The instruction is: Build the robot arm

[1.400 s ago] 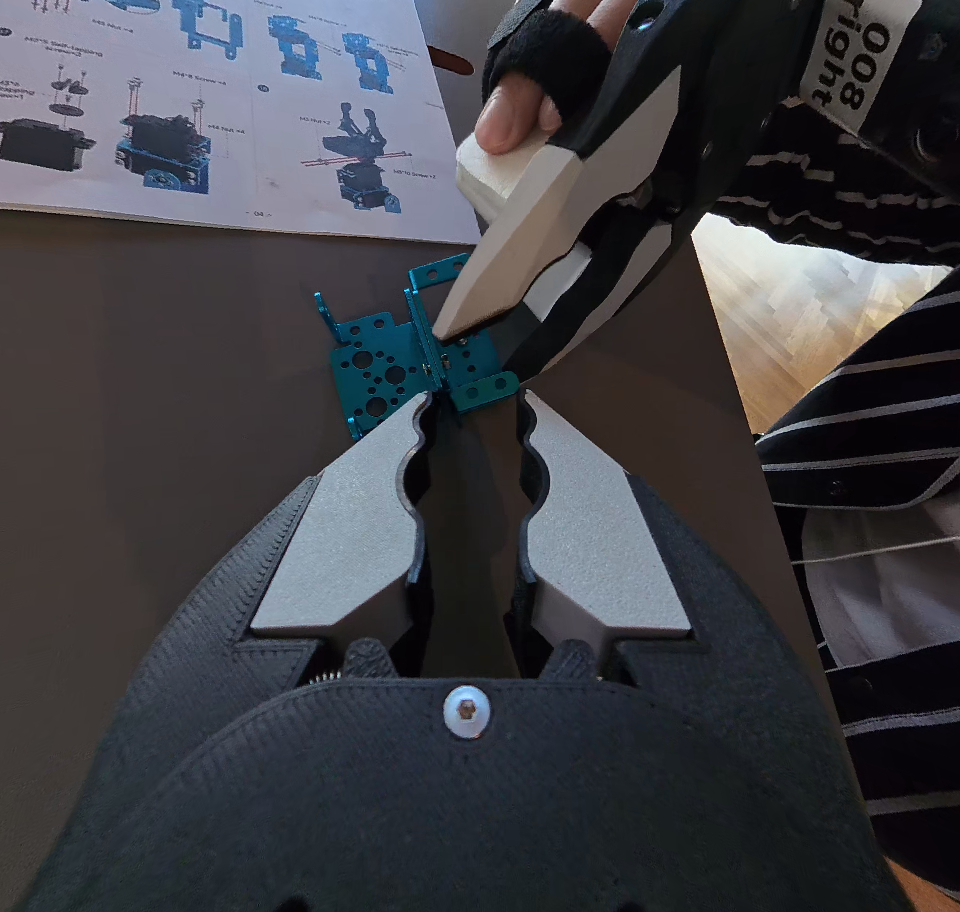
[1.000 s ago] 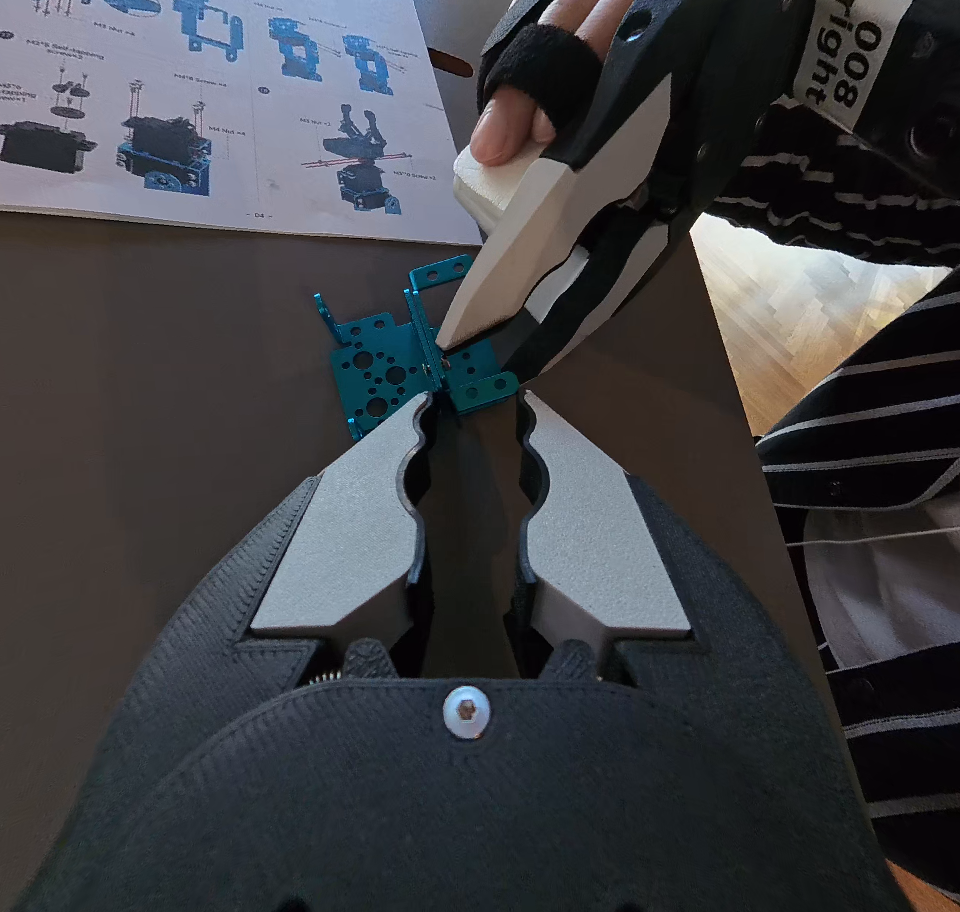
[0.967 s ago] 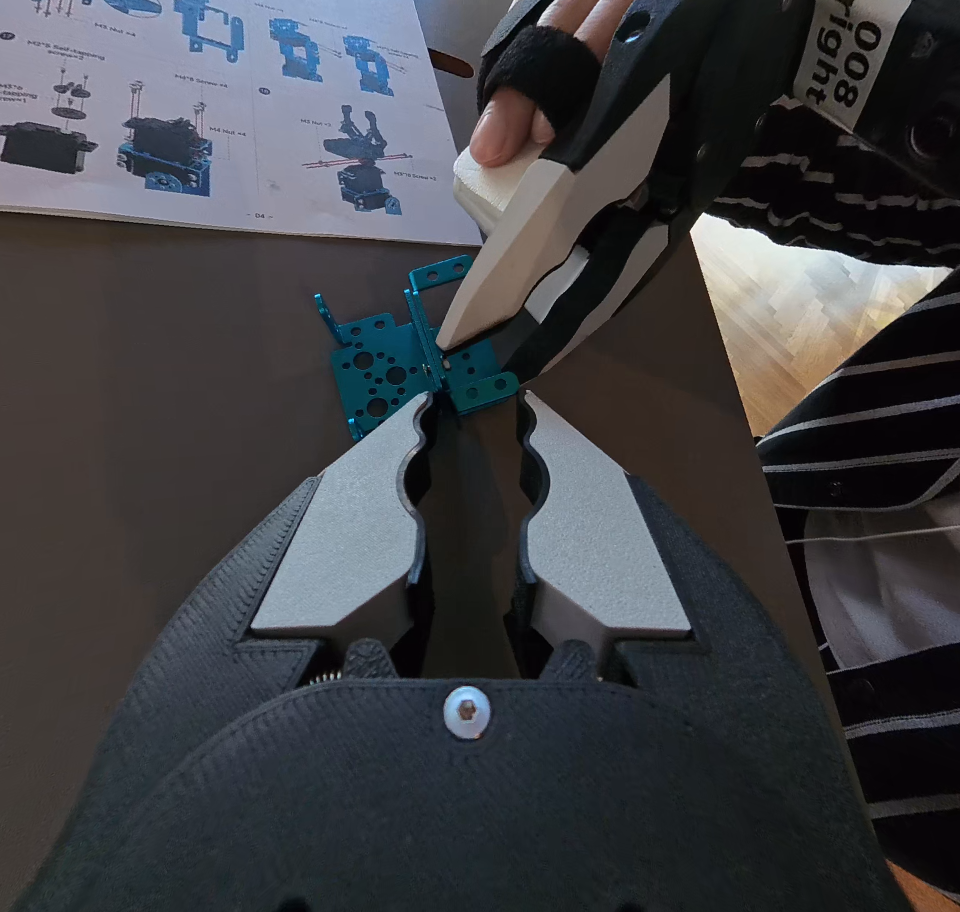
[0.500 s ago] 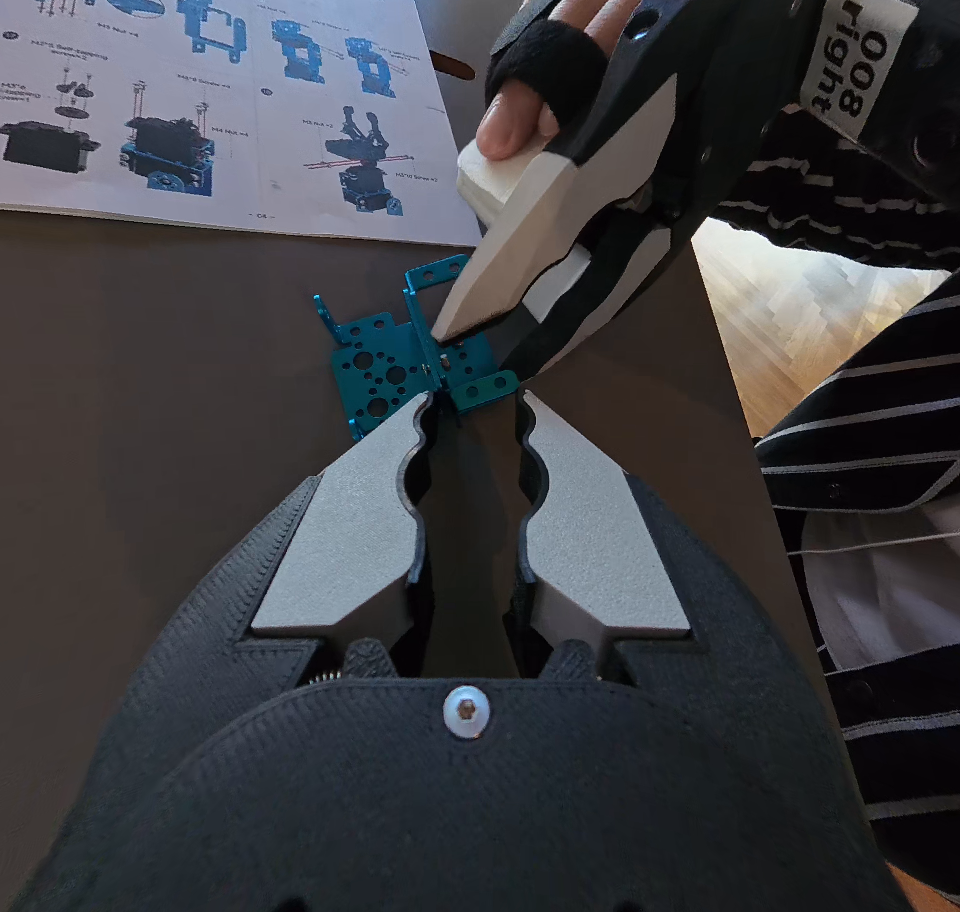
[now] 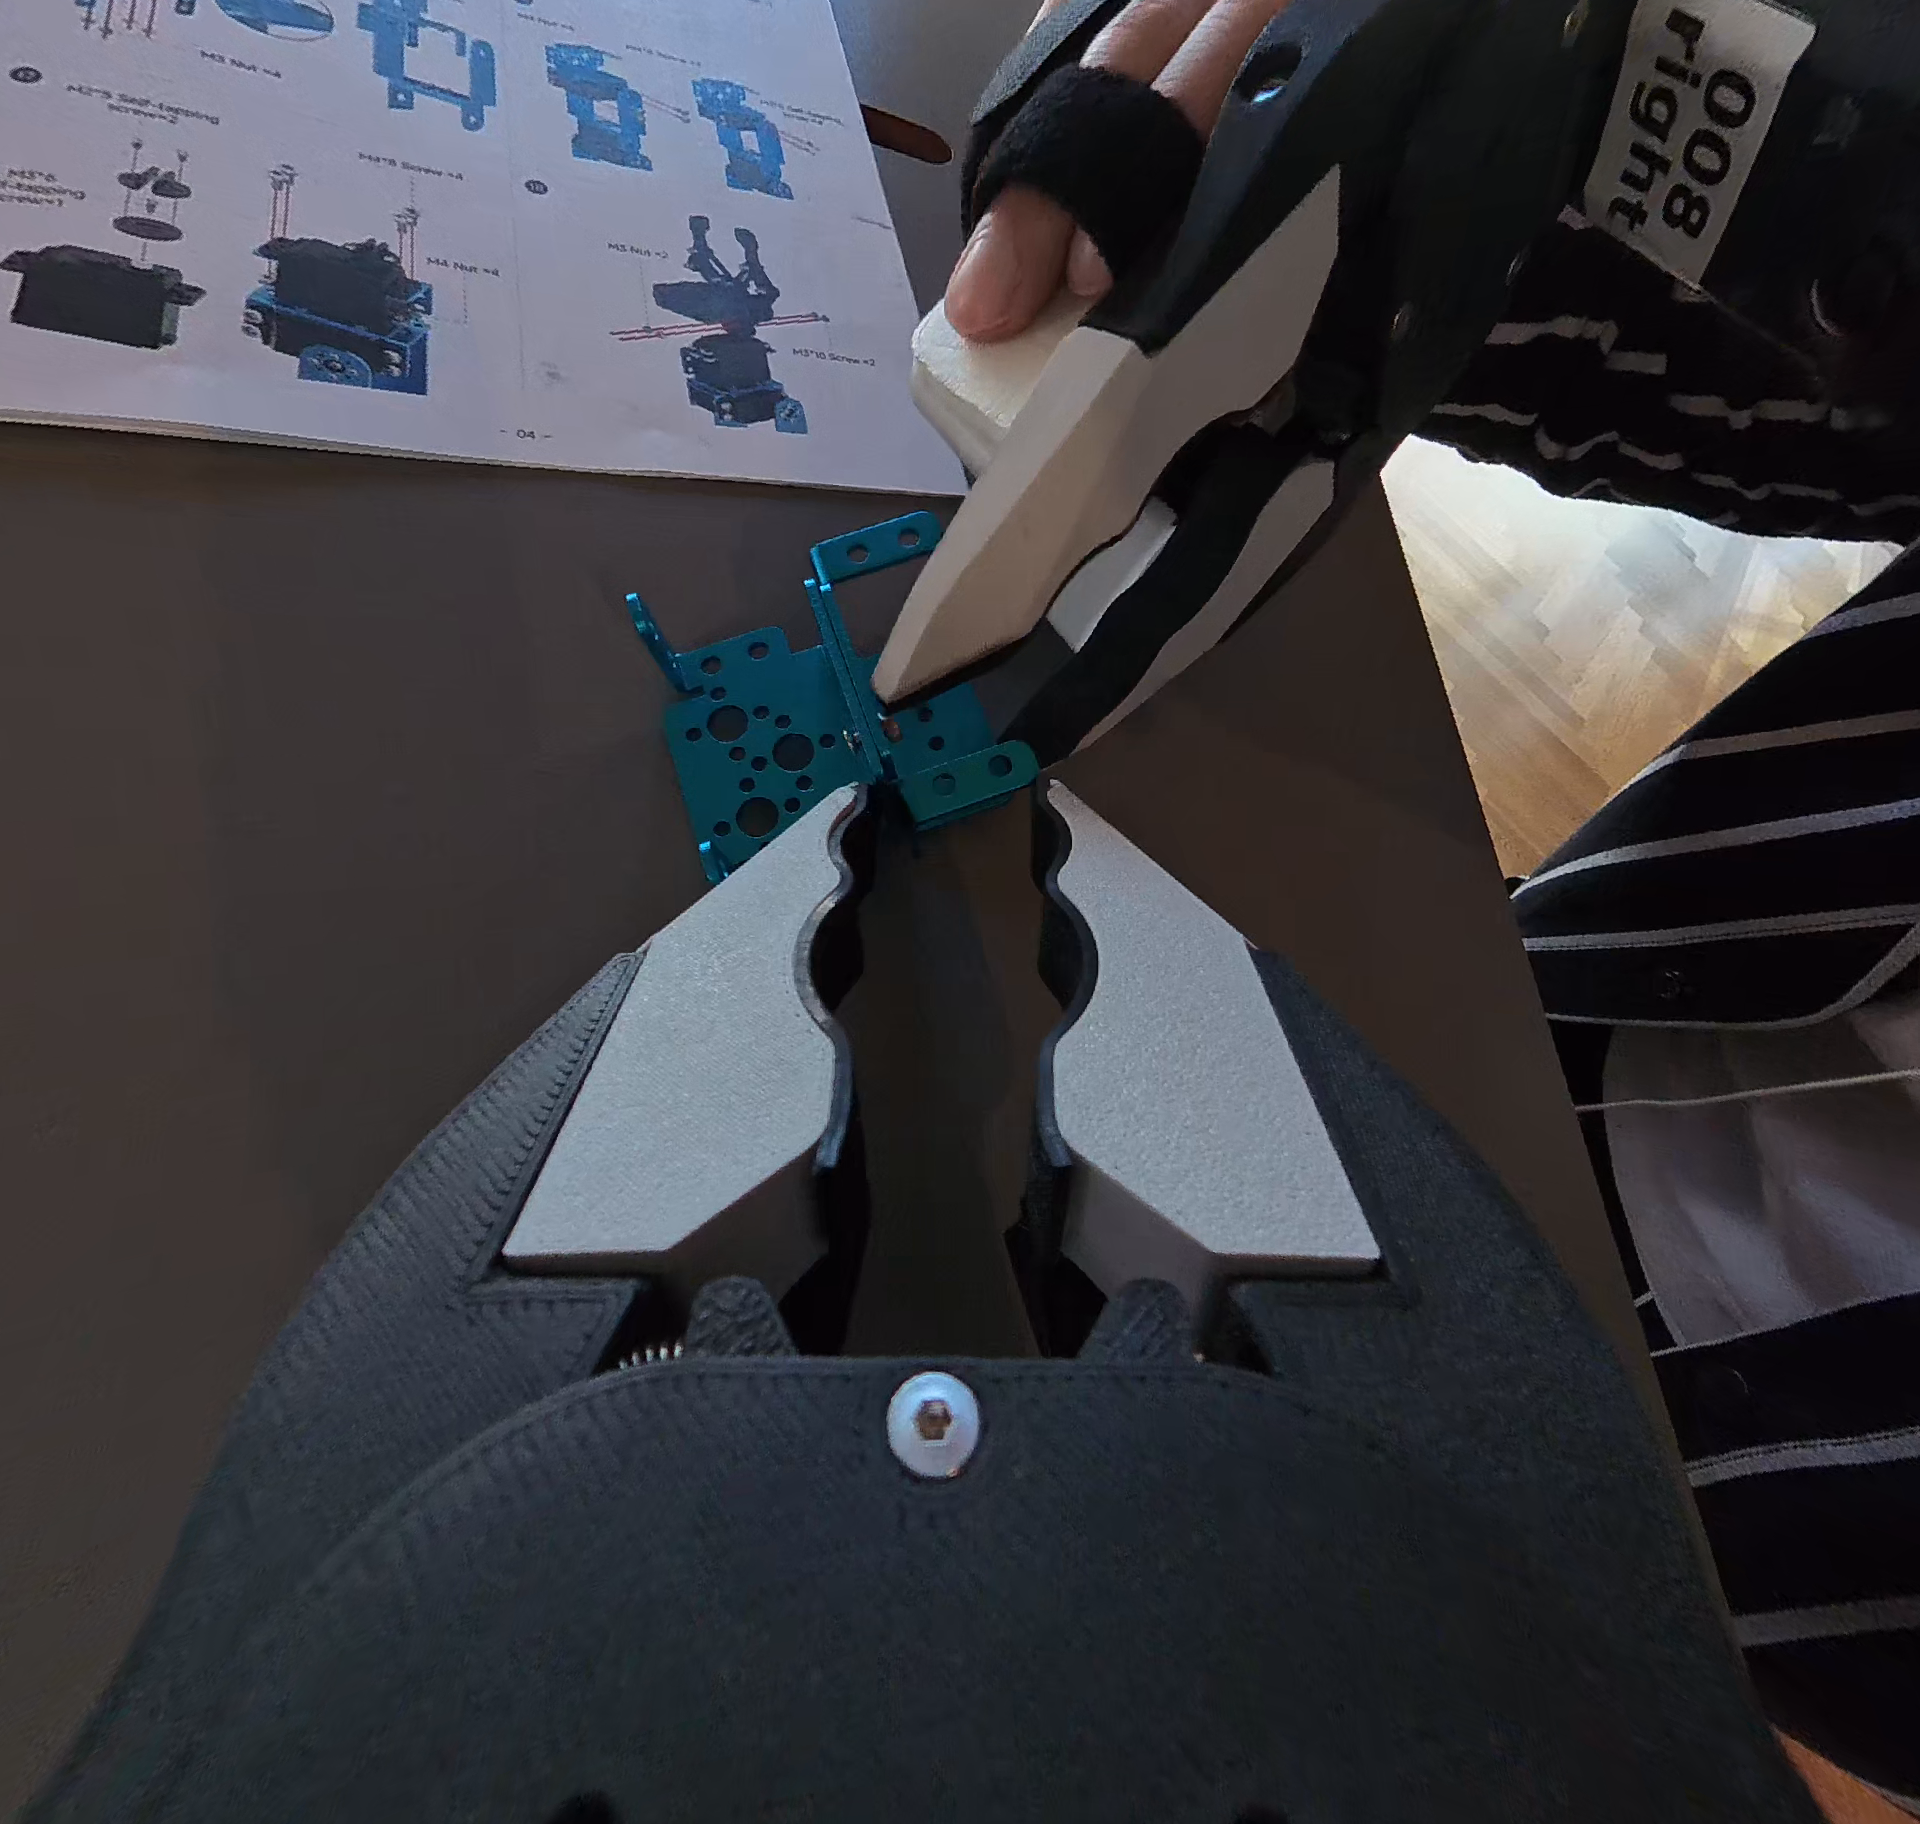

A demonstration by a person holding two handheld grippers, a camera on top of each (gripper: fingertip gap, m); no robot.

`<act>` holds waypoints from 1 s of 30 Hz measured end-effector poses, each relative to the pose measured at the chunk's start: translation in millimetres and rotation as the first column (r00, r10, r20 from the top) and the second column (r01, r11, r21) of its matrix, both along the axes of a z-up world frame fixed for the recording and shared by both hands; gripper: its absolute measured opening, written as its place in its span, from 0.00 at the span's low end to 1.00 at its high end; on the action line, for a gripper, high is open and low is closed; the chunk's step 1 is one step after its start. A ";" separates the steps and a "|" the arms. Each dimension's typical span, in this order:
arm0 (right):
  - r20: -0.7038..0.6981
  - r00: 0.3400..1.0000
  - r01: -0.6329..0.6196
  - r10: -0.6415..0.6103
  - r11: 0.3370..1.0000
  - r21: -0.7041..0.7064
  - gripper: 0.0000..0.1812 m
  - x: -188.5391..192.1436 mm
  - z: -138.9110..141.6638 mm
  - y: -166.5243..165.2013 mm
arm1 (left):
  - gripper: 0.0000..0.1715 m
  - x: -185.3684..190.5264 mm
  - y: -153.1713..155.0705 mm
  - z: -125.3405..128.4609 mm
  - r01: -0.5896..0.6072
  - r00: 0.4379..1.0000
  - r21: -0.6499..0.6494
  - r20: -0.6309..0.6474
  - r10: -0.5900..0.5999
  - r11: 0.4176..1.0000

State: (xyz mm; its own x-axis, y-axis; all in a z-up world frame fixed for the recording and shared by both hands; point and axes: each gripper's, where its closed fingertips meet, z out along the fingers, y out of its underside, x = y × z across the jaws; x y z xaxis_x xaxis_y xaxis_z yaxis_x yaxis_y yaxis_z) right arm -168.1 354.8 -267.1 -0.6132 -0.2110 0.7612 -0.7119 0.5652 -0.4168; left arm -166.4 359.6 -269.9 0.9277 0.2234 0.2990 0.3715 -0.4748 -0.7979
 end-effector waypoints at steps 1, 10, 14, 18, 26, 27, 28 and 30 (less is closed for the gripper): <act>0.012 1.000 0.003 -0.003 1.000 0.002 0.20 0.1 -0.6 0.4 | 0.17 0.0 0.0 0.0 0.000 1.000 0.000 0.001 0.000 1.000; -0.032 0.999 -0.007 0.007 1.000 0.024 0.17 1.9 -2.3 1.4 | 0.17 0.0 0.0 -0.2 0.000 1.000 -0.001 0.000 0.000 1.000; -0.110 0.994 -0.021 0.022 1.000 0.012 0.18 2.6 1.9 0.2 | 0.16 -0.3 -0.2 1.1 -0.001 1.000 0.010 0.010 0.001 1.000; -0.116 0.993 -0.014 0.013 1.000 -0.008 0.24 0.1 5.1 -0.9 | 0.16 0.0 0.1 0.1 0.001 1.000 0.001 -0.001 -0.001 1.000; -0.071 0.997 -0.011 0.010 1.000 -0.006 0.22 -0.3 2.2 -1.1 | 0.16 0.1 0.2 0.1 0.002 1.000 0.001 0.000 -0.002 1.000; -0.063 0.998 -0.010 0.010 1.000 -0.004 0.21 -0.3 1.5 -0.9 | 0.16 0.0 0.2 0.2 0.001 1.000 0.002 0.000 -0.001 1.000; -0.056 0.998 -0.008 0.008 1.000 -0.005 0.21 -0.6 1.5 -1.0 | 0.16 -0.2 0.2 0.2 0.000 1.000 0.002 0.000 0.000 1.000; -0.045 0.999 -0.004 0.004 1.000 -0.007 0.21 -1.0 1.4 -0.9 | 0.16 -0.3 0.1 0.2 -0.001 1.000 0.003 0.001 0.001 1.000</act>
